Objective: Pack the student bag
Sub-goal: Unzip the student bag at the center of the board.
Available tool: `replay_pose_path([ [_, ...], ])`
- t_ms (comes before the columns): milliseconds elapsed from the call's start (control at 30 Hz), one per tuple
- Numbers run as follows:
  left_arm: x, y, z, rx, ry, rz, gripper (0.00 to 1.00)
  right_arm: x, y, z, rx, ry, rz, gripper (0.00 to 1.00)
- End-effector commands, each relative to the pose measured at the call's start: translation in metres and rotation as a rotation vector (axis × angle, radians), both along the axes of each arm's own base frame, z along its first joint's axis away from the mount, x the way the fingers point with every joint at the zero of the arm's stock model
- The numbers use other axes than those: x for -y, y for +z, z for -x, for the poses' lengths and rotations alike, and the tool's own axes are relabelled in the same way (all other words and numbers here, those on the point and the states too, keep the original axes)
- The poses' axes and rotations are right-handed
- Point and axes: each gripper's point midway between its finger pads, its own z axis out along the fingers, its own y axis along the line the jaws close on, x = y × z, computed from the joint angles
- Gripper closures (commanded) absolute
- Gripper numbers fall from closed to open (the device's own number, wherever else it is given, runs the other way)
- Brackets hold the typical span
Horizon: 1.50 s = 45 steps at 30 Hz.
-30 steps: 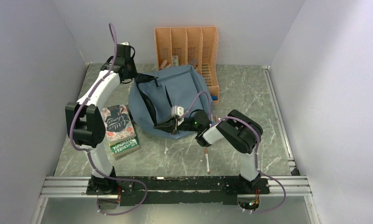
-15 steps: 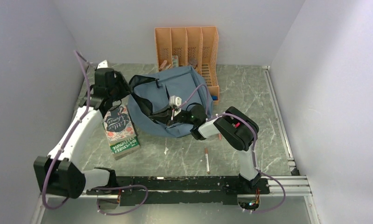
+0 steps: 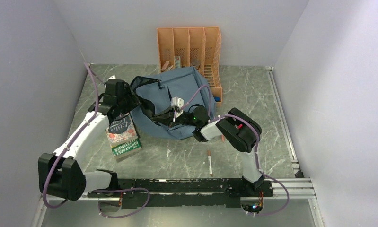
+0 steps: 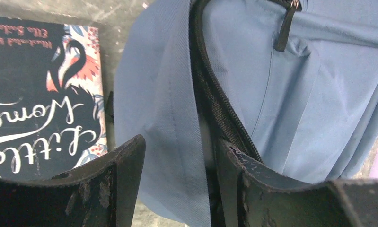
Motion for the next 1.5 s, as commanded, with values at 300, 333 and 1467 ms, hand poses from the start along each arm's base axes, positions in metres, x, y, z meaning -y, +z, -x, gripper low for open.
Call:
replay_pose_path([
  [300,0.034,-0.018,0.013,-0.057,-0.071,0.032,0.61,0.000,0.012,-0.007,0.065,-0.020,-0.047,1.00],
  [333,0.032,-0.019,0.014,-0.060,-0.067,0.025,0.74,0.000,0.011,-0.006,0.068,-0.016,-0.044,1.00],
  [1467,-0.110,0.018,-0.096,-0.020,0.158,-0.190,0.95,0.075,-0.033,0.010,0.116,0.173,0.127,1.00],
])
